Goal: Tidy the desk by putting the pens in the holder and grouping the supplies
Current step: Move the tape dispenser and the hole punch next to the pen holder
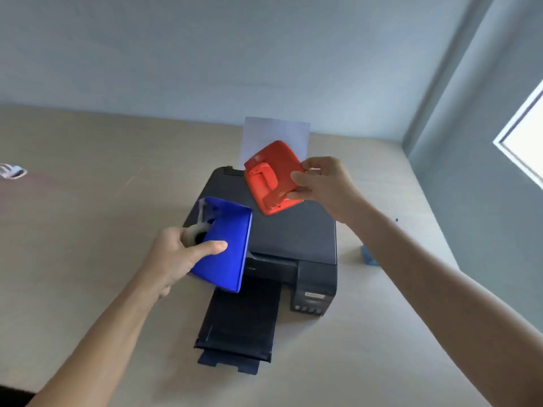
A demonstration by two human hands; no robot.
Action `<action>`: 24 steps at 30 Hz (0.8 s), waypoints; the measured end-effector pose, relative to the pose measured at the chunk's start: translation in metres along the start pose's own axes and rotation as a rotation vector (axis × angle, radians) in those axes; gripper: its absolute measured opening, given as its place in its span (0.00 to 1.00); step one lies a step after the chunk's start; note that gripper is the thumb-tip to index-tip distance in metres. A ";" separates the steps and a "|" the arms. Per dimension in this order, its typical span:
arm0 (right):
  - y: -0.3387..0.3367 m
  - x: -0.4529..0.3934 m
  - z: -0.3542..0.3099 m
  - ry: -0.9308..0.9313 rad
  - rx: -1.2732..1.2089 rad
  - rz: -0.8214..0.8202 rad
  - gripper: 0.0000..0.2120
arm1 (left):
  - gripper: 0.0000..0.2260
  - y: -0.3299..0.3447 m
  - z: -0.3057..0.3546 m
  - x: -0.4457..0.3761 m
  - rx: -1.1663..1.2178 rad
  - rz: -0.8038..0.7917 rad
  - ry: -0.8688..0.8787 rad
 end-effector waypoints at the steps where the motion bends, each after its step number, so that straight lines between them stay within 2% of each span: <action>1: -0.028 0.013 0.006 0.002 -0.010 0.026 0.03 | 0.11 0.025 0.002 0.001 -0.001 -0.057 0.014; 2: -0.056 0.027 0.013 0.004 -0.021 0.056 0.02 | 0.05 0.053 0.004 0.003 -0.013 -0.115 0.021; 4: -0.114 0.057 0.030 0.017 -0.042 0.139 0.01 | 0.04 0.113 0.003 0.009 -0.067 -0.248 0.030; 9: -0.227 0.124 0.090 0.144 -0.073 0.356 0.06 | 0.17 0.251 -0.025 0.030 -0.338 -0.558 -0.025; 11: -0.255 0.141 0.119 0.200 -0.088 0.430 0.04 | 0.24 0.288 -0.042 0.032 -0.454 -0.584 -0.053; 12: -0.269 0.149 0.135 0.237 -0.092 0.467 0.04 | 0.25 0.308 -0.047 0.034 -0.504 -0.595 -0.060; 15: -0.291 0.162 0.189 0.352 -0.089 0.541 0.03 | 0.16 0.343 -0.055 0.034 -0.612 -0.563 -0.081; 18: -0.298 0.165 0.239 0.460 -0.079 0.604 0.03 | 0.16 0.359 -0.067 0.019 -0.692 -0.446 -0.135; 24: -0.282 0.153 0.304 0.585 -0.073 0.652 0.05 | 0.03 0.385 -0.087 -0.007 -0.776 -0.362 -0.191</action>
Point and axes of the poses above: each hand's wrist, its own x-axis away from the middle knuckle, its own y-axis out of the palm, z = x × y, the point moved 6 cm from there along -x, towards the middle knuckle, and after that the axes turned 6 degrees about y, right-handed, at the moved point
